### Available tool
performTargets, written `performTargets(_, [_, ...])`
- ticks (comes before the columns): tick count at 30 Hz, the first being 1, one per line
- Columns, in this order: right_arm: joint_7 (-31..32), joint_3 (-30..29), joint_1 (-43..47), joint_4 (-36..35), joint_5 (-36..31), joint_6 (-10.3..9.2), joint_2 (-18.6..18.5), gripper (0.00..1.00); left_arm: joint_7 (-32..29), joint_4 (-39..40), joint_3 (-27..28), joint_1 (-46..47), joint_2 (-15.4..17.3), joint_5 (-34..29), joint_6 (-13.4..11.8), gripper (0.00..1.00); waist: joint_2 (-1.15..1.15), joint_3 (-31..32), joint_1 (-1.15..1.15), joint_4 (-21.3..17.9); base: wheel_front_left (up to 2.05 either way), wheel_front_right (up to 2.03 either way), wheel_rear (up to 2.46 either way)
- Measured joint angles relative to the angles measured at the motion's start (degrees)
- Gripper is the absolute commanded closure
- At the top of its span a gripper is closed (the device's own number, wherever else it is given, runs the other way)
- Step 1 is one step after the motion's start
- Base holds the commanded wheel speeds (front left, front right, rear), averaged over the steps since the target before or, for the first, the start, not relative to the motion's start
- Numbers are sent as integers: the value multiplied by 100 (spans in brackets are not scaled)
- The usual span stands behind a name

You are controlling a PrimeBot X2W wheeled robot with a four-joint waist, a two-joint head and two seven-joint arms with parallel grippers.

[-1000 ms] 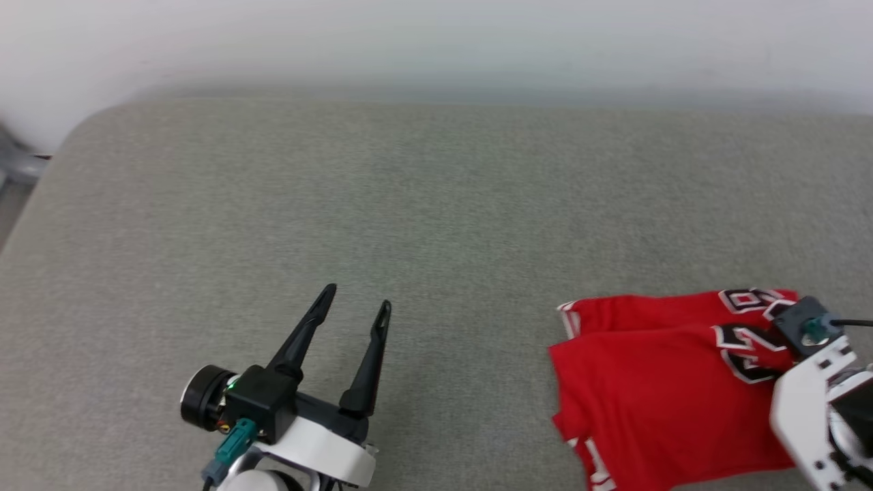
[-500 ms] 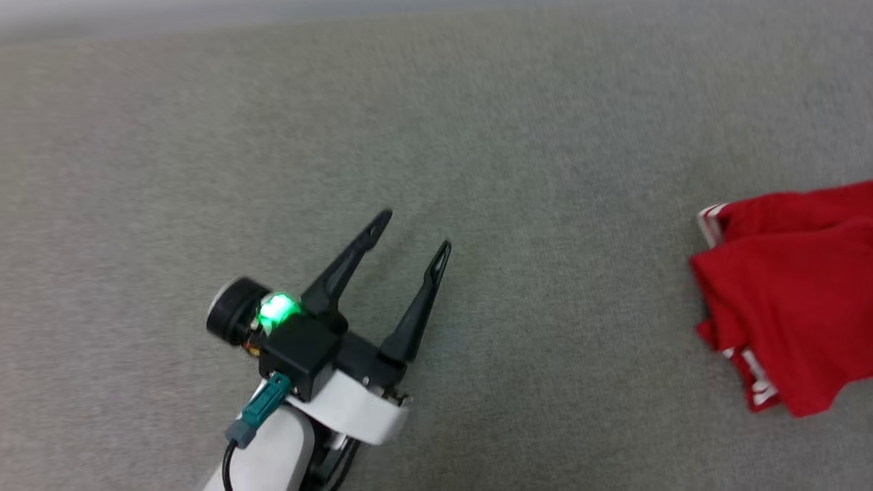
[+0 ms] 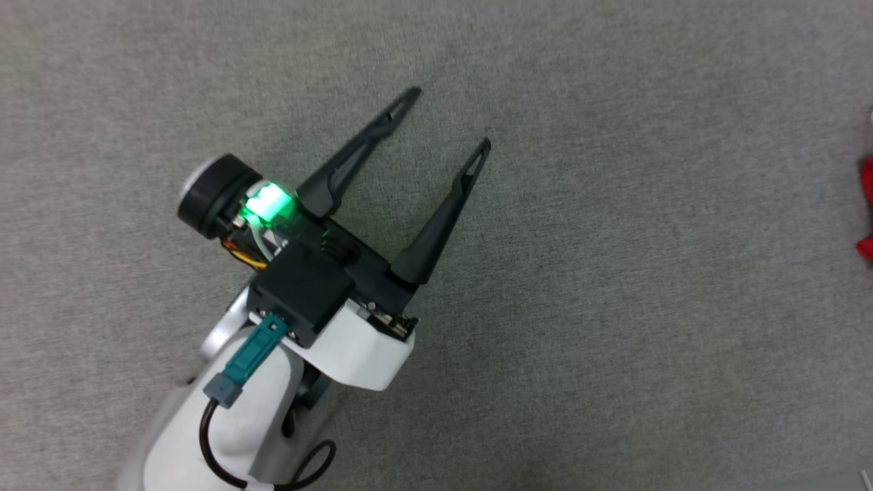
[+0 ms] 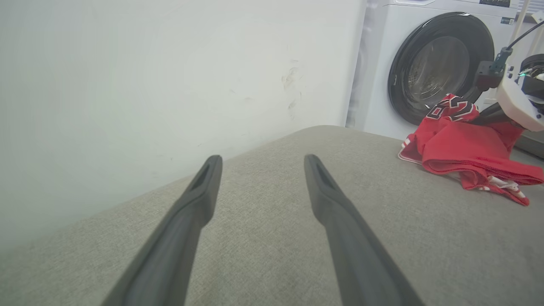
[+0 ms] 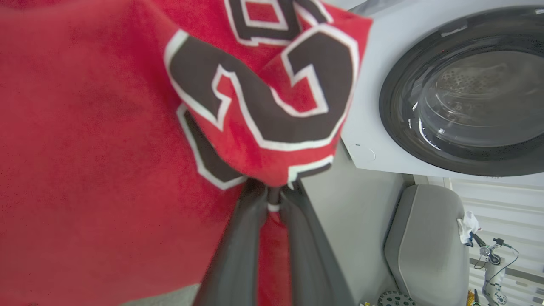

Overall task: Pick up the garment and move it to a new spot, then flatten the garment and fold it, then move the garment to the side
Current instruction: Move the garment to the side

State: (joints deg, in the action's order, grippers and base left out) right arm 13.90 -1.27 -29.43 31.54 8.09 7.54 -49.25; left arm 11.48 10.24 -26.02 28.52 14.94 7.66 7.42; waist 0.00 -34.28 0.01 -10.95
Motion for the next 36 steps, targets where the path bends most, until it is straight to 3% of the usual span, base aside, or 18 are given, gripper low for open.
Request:
performTargets(10, [-455, -620, -839, 926, -641, 1, 515, 100, -272, 338, -46, 261, 242, 29, -4, 0, 0, -421, 0, 27, 0, 0, 0])
performTargets(11, [-455, -659, -875, 984, -686, 1, 550, 95, -269, 331, -48, 258, 240, 49, -10, 0, 0, -407, 0, 37, 0, 0, 0])
performTargets(12, [-456, -680, -901, 1031, -738, 1, 582, 12, -261, 314, -48, 253, 240, 60, -23, 0, 0, -383, 0, 46, 0, 0, 0])
performTargets(13, [-487, -699, -912, 1054, -812, 1, 604, 0, -231, 291, -51, 243, 238, 68, -37, 0, 0, -351, 0, 55, 0, 0, 0])
performTargets(23, [-401, -712, -890, 821, -1040, 0, 713, 0, 153, -256, -3, -197, 104, 237, -270, 0, 0, 460, -1, 186, 0, 0, 0])
performTargets(30, [-325, -367, -590, -293, -568, 0, 979, 0, 315, -609, 397, -901, 84, 588, -560, 0, 0, 1341, -2, 326, 0, 0, 0])
performTargets(36, [-481, -352, -46, -1626, -45, 0, 1616, 0, 343, -703, 735, -1544, 75, 783, -791, 0, 0, 2047, -3, 525, 0, 0, 0])
